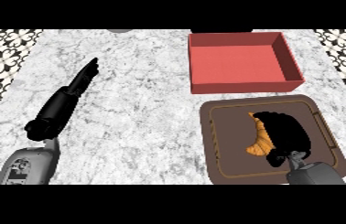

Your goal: Pick the croissant from the tray and place it in the cardboard box

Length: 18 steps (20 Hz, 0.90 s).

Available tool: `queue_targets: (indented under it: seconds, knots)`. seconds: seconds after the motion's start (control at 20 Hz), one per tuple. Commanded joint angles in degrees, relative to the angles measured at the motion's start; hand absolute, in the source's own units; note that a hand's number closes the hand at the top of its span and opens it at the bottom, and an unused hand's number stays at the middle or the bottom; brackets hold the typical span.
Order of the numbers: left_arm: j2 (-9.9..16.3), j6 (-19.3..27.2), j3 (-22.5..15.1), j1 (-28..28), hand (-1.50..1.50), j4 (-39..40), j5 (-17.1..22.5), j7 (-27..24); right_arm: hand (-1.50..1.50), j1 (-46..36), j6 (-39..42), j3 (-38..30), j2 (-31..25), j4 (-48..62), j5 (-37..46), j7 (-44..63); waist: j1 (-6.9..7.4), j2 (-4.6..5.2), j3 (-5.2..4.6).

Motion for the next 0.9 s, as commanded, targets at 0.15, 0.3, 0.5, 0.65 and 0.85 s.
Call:
queue_targets:
  seconds: [0.15, 0.3, 0.5, 0.65, 0.85]
  knots:
    - [-1.02, -0.14, -0.24, 3.43, 0.0, -0.34, -1.43, -3.5, 1.5, 0.46, -8.68, 1.75, -0.61, 2.57, 4.47, -8.92, 0.11, -0.02, 0.0]
    - [-0.33, -1.57, 0.58, 1.22, 0.0, -3.61, 0.04, 2.28, 1.5, -0.28, -15.72, 2.82, 1.41, 8.09, 8.52, -10.48, 0.23, -0.02, 0.02]
    - [-0.17, -2.3, 0.44, -0.86, 0.0, 0.49, 0.26, -1.0, 1.5, -4.79, -9.48, 14.29, 3.33, 3.25, 4.76, -24.54, 2.54, 0.3, 0.06]
    - [-1.55, -2.42, -1.78, -2.27, 0.0, 0.49, -0.51, -1.65, 1.5, -8.39, -7.03, 23.3, 5.87, 0.91, 2.55, -36.28, 6.01, 1.02, 0.14]
    - [-0.1, -1.73, 0.94, -3.16, 0.0, 2.6, -0.4, -1.41, 1.5, -12.71, -9.72, 24.65, 6.88, 1.67, -0.76, -47.49, 2.34, 0.54, 0.07]
